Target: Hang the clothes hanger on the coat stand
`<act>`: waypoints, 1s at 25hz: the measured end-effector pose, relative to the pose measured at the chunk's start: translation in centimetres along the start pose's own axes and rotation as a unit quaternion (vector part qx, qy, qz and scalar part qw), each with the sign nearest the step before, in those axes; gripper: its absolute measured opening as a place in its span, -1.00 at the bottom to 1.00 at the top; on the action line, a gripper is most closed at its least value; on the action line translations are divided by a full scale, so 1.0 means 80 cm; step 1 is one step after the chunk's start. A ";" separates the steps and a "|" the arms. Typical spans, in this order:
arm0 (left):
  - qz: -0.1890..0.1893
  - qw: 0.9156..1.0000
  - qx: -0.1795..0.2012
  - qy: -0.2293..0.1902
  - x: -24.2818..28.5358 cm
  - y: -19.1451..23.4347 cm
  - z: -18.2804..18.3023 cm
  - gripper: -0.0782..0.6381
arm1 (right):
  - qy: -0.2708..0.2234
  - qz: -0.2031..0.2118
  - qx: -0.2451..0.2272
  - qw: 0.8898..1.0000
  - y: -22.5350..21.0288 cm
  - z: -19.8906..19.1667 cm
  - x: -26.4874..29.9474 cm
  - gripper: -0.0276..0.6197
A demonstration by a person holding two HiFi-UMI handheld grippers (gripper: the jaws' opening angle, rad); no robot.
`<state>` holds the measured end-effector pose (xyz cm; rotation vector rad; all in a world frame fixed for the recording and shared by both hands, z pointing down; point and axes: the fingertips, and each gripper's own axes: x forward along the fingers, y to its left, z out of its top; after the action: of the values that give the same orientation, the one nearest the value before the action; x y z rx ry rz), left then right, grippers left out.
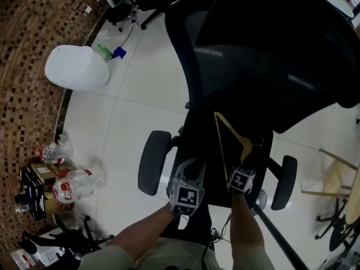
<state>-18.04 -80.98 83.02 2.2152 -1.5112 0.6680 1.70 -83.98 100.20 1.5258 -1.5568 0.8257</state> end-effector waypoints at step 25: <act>-0.009 1.000 0.016 -0.015 -0.049 -0.026 0.020 -0.62 | -0.028 -0.008 0.027 0.999 -0.022 -0.024 -0.045 -0.65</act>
<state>-17.03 -78.17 79.38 2.2697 -1.5037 0.6615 3.53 -80.69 97.85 1.6092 -1.5723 0.8284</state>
